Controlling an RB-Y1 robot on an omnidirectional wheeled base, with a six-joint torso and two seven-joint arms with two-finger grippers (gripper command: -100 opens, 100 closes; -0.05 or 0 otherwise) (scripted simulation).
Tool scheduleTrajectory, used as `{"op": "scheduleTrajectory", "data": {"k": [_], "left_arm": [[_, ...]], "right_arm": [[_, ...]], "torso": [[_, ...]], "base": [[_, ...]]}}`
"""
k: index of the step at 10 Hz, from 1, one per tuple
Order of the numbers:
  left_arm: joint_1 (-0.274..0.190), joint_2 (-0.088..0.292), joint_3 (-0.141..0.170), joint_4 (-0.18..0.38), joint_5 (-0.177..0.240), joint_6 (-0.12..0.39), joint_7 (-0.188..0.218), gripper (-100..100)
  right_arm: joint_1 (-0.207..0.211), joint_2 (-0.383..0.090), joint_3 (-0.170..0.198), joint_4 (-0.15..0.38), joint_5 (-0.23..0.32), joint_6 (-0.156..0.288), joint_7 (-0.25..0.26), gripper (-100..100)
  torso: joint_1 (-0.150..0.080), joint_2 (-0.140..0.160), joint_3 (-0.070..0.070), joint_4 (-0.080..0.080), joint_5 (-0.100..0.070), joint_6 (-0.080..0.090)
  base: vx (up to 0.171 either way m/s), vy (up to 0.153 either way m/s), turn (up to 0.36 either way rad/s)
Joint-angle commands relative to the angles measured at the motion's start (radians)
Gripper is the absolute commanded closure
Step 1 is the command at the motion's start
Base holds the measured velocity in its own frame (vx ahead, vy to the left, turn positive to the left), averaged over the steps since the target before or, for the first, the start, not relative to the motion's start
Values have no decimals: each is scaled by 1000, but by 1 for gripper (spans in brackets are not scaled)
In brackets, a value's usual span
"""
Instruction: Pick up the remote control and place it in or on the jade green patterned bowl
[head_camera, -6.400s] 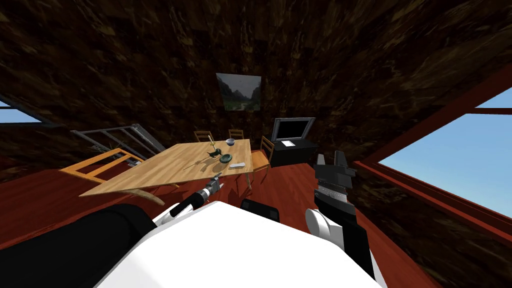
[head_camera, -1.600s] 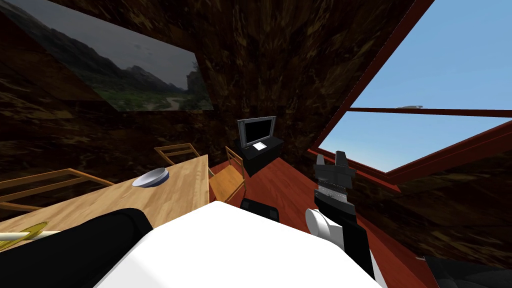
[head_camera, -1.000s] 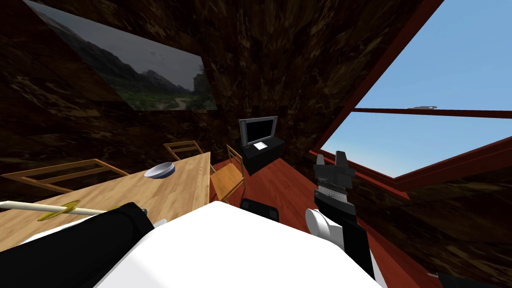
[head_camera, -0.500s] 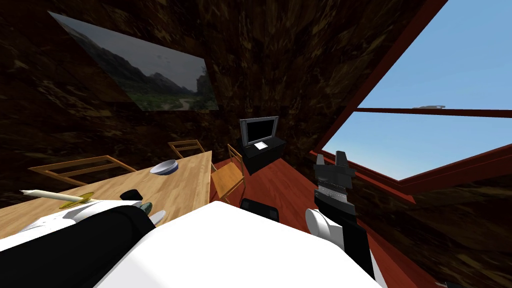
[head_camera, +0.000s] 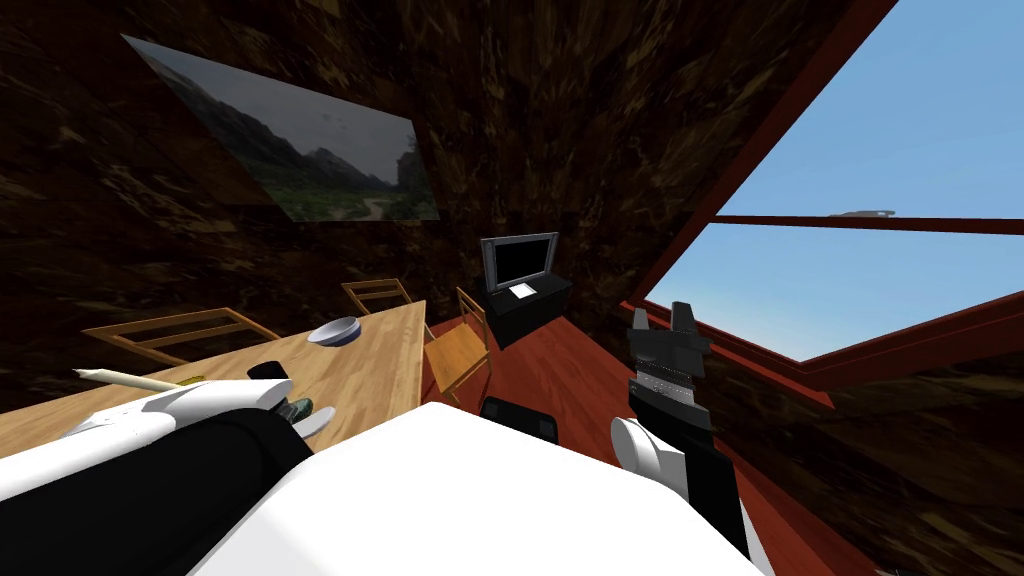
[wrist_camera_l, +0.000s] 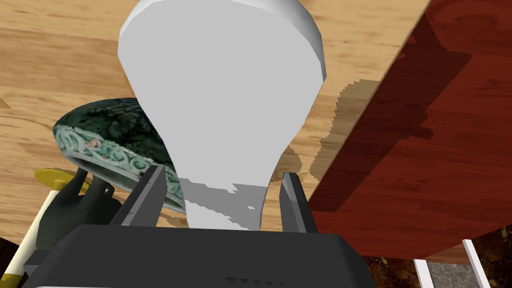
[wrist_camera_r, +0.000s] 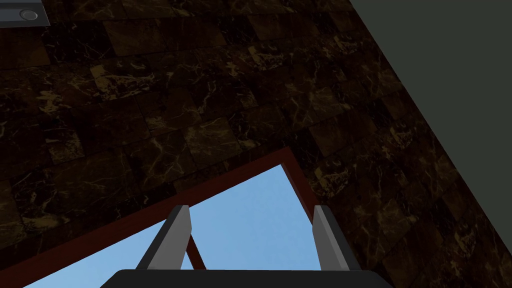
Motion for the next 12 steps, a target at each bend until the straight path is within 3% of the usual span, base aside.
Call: {"op": "scheduleTrajectory", "data": {"k": [1, 2, 5, 6, 12], "left_arm": [[-45, 2, 30, 39, 23, 50, -50, 100], [-45, 2, 30, 39, 23, 58, -50, 100], [-116, -5, 94, 105, 57, 151, -138, 100], [-116, -5, 94, 105, 57, 151, -138, 100], [-227, -48, 216, 229, 92, 289, -290, 100]], "right_arm": [[0, 0, 0, 0, 0, 0, 0, 0], [0, 0, 0, 0, 0, 0, 0, 0], [0, 0, 0, 0, 0, 0, 0, 0], [0, 0, 0, 0, 0, 0, 0, 0], [0, 0, 0, 0, 0, 0, 0, 0]], "torso": [[0, 0, 0, 0, 0, 0], [0, 1, 0, 0, 0, 0], [1, 1, 1, 0, 0, 0], [1, 2, 1, 0, 0, 0], [4, 5, 3, 1, 0, 0]], "base": [[-40, 4, 20], [-31, 5, -7], [-49, 17, -9], [-47, 23, -12], [-81, 54, -62]]}}
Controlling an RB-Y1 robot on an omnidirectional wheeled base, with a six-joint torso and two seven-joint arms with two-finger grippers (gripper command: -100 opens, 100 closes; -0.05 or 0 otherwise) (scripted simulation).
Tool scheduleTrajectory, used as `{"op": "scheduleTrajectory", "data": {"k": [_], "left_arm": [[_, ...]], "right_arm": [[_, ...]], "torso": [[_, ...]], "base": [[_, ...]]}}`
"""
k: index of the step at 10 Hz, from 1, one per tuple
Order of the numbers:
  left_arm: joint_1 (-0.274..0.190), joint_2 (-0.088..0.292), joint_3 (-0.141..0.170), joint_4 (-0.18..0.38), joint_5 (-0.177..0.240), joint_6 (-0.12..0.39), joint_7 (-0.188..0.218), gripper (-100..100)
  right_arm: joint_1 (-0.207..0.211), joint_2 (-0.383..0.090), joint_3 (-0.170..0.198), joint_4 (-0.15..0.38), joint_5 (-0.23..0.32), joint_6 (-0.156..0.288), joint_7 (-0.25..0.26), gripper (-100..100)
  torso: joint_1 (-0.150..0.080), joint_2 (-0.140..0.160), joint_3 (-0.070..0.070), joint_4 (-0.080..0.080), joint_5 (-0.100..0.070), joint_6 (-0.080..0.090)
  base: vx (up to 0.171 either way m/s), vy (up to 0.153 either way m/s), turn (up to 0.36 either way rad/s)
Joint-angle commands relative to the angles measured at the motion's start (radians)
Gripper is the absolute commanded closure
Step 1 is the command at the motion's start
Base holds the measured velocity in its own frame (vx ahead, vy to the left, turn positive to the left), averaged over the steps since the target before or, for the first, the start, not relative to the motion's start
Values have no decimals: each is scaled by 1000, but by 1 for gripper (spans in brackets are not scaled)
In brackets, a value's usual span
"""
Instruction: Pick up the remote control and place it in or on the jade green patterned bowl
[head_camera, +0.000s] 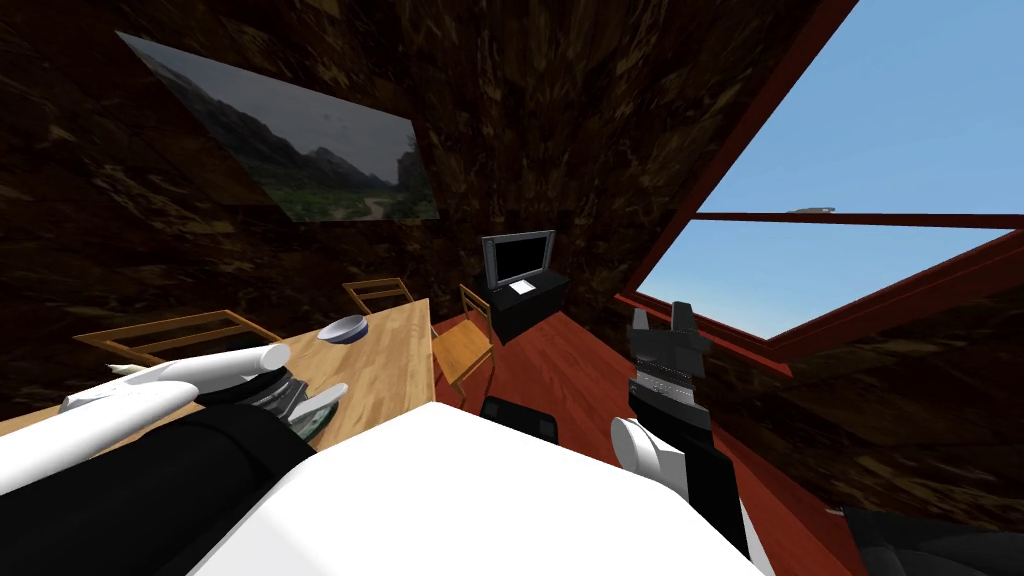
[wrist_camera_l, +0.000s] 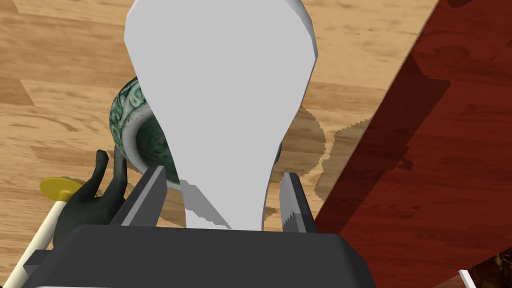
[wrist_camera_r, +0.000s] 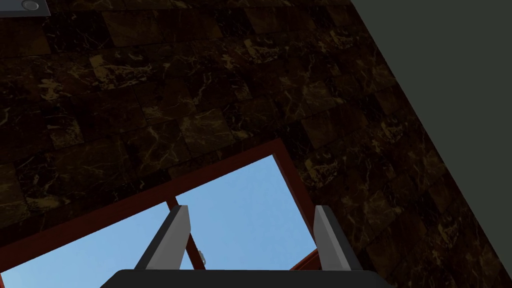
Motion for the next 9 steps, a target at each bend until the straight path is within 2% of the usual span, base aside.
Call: {"op": "scheduleTrajectory", "data": {"k": [1, 4, 5, 9], "left_arm": [[-22, -15, 32, 29, 3, 29, -38, 100], [-52, -42, 86, 78, 0, 64, -91, 100], [-65, -59, 118, 106, -6, 78, -119, 100], [-76, -102, 192, 165, -35, 91, -170, 100]], "right_arm": [[0, 0, 0, 0, 0, 0, 0, 0], [0, 0, 0, 0, 0, 0, 0, 0], [0, 0, 0, 0, 0, 0, 0, 0], [0, 0, 0, 0, 0, 0, 0, 0]], "torso": [[0, 0, 0, 0, 0, 0], [0, -1, 0, 0, -1, 1], [0, 1, 1, 0, -1, 1], [2, 2, 2, 1, -1, 2]], "base": [[-93, 71, -100], [-88, 77, -114], [-149, 86, -186], [-130, 99, -194]]}}
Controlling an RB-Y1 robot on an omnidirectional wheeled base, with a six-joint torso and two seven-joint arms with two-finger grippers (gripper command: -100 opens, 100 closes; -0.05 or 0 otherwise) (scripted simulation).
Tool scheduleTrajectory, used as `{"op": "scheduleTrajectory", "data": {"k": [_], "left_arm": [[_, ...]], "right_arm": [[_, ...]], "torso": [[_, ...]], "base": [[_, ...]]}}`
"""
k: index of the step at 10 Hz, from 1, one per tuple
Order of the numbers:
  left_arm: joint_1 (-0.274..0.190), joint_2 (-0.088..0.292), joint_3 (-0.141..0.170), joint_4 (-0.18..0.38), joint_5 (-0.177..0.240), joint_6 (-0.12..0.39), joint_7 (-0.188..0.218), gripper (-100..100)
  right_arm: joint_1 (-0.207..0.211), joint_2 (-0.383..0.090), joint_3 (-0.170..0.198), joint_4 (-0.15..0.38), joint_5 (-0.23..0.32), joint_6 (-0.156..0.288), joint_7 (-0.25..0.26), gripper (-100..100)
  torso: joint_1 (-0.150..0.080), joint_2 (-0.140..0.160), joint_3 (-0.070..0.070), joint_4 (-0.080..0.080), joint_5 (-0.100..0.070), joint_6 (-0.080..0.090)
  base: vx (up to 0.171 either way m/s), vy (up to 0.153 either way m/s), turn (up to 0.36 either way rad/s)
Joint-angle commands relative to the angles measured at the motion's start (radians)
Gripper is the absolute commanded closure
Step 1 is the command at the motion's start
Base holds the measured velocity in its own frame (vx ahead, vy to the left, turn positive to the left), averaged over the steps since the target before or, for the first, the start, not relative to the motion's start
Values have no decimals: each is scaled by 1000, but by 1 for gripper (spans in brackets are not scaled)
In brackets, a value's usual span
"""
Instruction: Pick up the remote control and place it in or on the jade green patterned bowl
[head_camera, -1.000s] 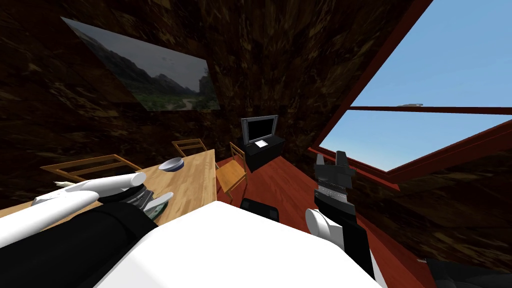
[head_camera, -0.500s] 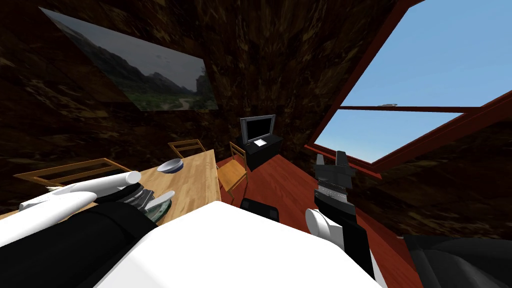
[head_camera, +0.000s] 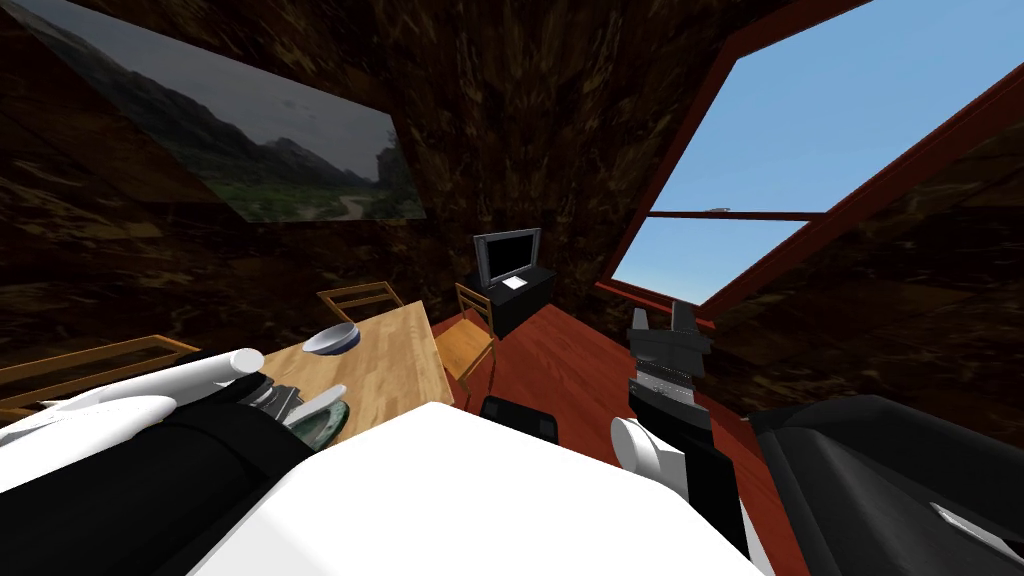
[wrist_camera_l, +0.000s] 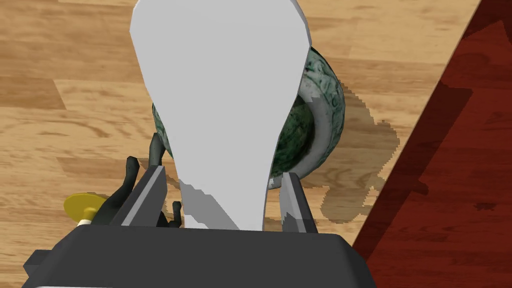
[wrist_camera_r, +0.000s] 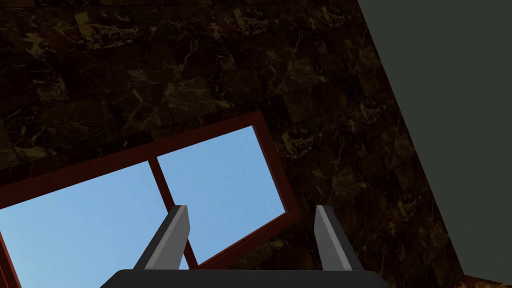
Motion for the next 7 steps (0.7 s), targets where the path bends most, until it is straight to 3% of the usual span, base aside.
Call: {"op": "scheduleTrajectory", "data": {"k": [1, 2, 6, 7], "left_arm": [[0, 0, 0, 0, 0, 0, 0, 100], [0, -1, 2, 1, -1, 0, -4, -100], [0, -1, 2, 1, -1, 0, -3, -100], [0, -1, 2, 1, -1, 0, -3, 0]], "right_arm": [[0, 0, 0, 0, 0, 0, 0, 0], [0, 0, 0, 0, 0, 0, 0, 0], [0, 0, 0, 0, 0, 0, 0, 0], [0, 0, 0, 0, 0, 0, 0, 0]], "torso": [[0, 0, 0, 0, 0, 0], [-3, -3, -2, -1, -1, -1], [-6, -8, -5, -2, -1, 0], [-6, -8, -5, -2, -1, 0]], "base": [[-49, 32, -29], [-9, 7, 3], [0, 0, 0], [0, 0, 0]]}}
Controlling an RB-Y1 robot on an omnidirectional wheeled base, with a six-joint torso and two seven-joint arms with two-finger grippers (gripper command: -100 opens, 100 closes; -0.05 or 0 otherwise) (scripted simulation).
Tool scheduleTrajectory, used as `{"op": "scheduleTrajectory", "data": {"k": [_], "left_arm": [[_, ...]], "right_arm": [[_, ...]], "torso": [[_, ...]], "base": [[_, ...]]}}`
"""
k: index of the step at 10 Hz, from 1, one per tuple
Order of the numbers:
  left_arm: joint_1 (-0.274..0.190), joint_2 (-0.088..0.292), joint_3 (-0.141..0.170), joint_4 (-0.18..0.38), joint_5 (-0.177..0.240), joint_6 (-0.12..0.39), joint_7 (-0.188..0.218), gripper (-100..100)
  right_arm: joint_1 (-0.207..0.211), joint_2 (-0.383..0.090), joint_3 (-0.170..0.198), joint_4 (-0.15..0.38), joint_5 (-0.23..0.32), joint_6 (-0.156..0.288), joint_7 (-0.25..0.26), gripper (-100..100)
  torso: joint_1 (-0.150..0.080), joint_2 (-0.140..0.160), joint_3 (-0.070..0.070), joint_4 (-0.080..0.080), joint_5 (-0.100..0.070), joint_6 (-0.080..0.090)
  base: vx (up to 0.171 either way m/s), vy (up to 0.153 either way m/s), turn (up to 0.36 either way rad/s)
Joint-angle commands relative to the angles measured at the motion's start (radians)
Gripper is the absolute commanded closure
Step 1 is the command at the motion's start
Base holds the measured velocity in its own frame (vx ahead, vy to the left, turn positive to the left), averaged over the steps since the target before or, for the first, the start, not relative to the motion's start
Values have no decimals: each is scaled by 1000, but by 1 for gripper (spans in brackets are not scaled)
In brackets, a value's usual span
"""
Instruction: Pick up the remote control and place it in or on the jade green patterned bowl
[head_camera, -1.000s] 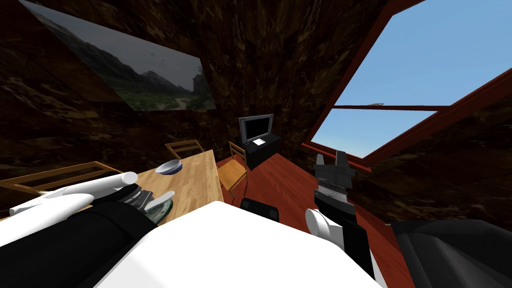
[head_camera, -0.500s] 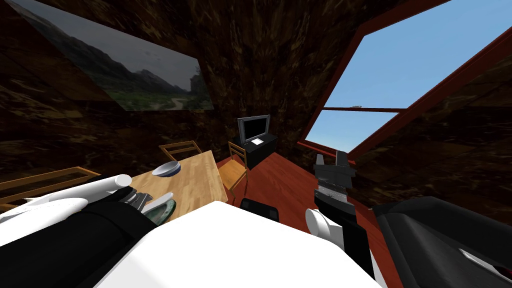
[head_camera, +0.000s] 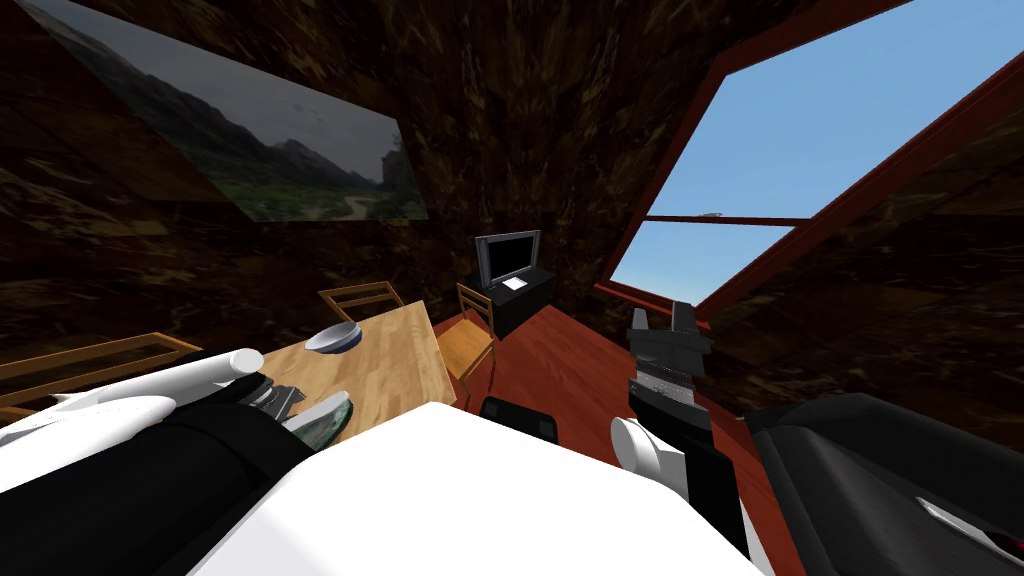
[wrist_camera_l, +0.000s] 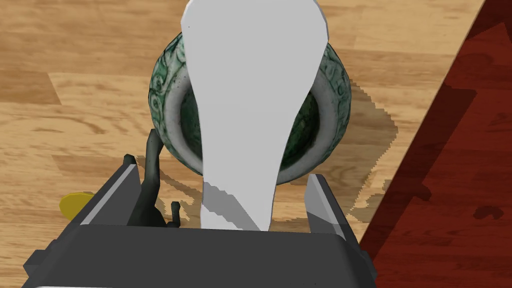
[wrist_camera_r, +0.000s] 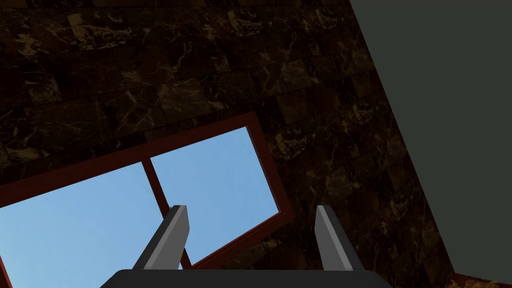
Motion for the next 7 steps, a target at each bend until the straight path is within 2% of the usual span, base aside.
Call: {"op": "scheduleTrajectory", "data": {"k": [1, 4, 5, 6, 7], "left_arm": [[18, 34, 16, -19, 29, 34, 6, -100], [41, 78, 35, -42, 65, 77, 13, -100], [41, 78, 35, -42, 65, 77, 13, -100], [56, 67, 41, -68, 61, 74, 28, -100], [55, 67, 40, -66, 62, 75, 27, 0]], "right_arm": [[0, 0, 0, 0, 0, 0, 0, 0], [0, 0, 0, 0, 0, 0, 0, 0], [0, 0, 0, 0, 0, 0, 0, 0], [0, 0, 0, 0, 0, 0, 0, 0], [0, 0, 0, 0, 0, 0, 0, 0]], "torso": [[0, 0, 0, 0, 0, 0], [0, 0, 0, 0, 0, 0], [0, 0, 0, 0, 0, 0], [0, 0, 0, 0, 0, 0], [0, 0, 0, 0, 0, 0]], "base": [[-1, 5, 58], [-2, 6, 41], [-2, 3, 14], [0, 0, 0], [0, 0, 0]]}}
